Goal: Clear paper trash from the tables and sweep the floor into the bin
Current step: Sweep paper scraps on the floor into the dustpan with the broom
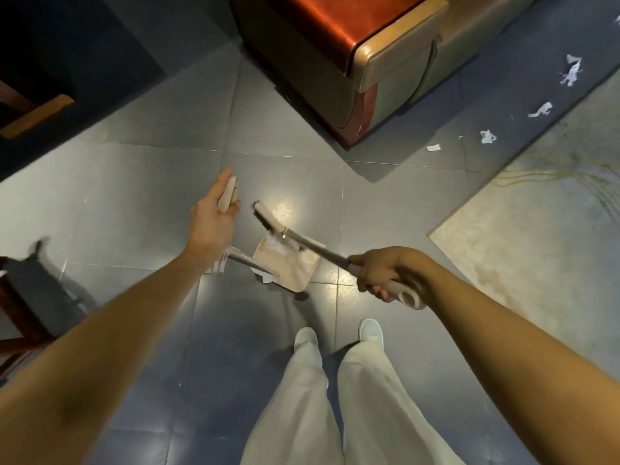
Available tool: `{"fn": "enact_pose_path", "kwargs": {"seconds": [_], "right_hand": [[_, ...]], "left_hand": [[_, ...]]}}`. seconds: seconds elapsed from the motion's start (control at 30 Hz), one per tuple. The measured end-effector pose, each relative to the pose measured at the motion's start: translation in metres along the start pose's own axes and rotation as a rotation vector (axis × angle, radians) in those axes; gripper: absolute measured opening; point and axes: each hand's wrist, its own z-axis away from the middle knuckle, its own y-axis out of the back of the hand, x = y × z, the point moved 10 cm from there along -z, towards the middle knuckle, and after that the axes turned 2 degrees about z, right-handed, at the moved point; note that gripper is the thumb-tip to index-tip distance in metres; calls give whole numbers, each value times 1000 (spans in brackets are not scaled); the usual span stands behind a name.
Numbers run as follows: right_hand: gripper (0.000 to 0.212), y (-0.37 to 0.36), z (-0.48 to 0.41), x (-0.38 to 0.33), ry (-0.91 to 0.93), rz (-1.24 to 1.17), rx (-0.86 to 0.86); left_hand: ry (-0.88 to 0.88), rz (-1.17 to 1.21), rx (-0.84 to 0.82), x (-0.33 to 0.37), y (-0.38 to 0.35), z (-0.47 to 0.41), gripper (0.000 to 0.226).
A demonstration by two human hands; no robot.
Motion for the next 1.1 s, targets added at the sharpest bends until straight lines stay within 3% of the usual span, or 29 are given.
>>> {"fn": "enact_pose_path", "kwargs": {"seconds": [0.13, 0.4, 0.53, 0.83, 1.1], "right_hand": [[57, -1, 21, 23, -39, -58, -3], [56, 51, 54, 88, -39, -398, 78], [40, 116, 64, 121, -10, -523, 141], [45, 313, 87, 206, 35, -685, 336], [34, 469, 98, 254, 44, -872, 479]], "left_hand": [[-33, 4, -39, 18, -14, 4, 51], [-180, -64, -182, 99, -79, -16, 48], [-248, -129, -188, 155, -142, -46, 46], [-376, -180, -231, 284, -317, -121, 51], [-454, -238, -342, 364, -454, -193, 52]]}}
